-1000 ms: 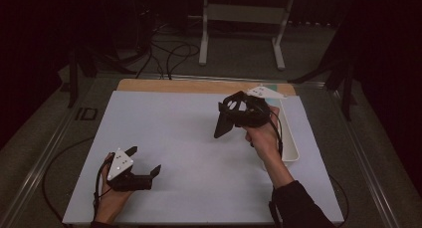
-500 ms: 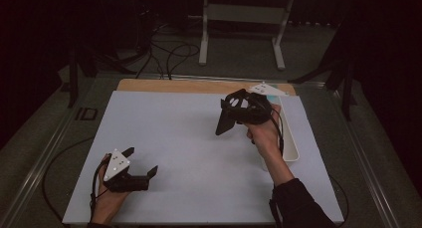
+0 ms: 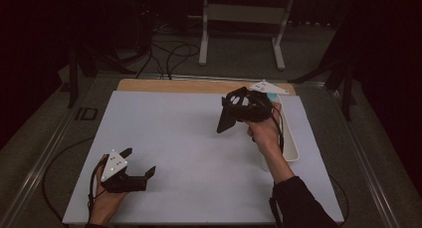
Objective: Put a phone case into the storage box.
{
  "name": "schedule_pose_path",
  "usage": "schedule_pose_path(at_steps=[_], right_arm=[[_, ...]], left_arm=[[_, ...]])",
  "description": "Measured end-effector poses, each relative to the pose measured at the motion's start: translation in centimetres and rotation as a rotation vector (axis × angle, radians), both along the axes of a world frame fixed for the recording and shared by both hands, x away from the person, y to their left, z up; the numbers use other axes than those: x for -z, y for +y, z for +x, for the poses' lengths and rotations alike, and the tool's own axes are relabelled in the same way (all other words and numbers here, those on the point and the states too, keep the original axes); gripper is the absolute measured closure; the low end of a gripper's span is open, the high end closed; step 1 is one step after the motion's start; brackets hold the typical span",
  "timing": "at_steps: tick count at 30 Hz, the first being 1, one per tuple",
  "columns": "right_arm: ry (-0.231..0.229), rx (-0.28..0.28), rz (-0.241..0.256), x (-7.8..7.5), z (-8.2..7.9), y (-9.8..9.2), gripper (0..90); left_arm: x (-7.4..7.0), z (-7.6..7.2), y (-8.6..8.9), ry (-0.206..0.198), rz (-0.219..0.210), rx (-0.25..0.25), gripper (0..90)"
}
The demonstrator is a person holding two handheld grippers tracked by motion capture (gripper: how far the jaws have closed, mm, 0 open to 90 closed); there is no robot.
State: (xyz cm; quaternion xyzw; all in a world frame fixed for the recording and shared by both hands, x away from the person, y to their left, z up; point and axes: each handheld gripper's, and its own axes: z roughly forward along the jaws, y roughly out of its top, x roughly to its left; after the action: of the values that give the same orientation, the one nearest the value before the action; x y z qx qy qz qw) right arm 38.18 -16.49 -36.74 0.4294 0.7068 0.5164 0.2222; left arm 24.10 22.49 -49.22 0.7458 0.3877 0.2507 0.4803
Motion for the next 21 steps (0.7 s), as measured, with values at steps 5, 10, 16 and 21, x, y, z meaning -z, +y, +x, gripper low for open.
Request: schedule_pose_path(at_steps=[5,10,16,21], right_arm=[[0.011,0.010,0.016,-0.1,0.4,-0.3,13.6],[0.014,0.022,0.016,-0.2,0.7,-0.5,13.7],[0.010,0.035,0.006,-0.4,1.1,-0.7,13.7],[0.010,0.051,-0.001,-0.5,1.6,-0.7,13.7]], left_arm=[[0.0,-0.1,0.2,-0.005,-0.004,0.000,0.4],[0.0,-0.2,0.4,-0.011,-0.011,-0.005,0.3],[0.1,-0.3,0.5,-0.010,-0.004,-0.010,0.4],[0.1,-0.3,0.5,-0.010,-0.002,-0.013,0.3]])
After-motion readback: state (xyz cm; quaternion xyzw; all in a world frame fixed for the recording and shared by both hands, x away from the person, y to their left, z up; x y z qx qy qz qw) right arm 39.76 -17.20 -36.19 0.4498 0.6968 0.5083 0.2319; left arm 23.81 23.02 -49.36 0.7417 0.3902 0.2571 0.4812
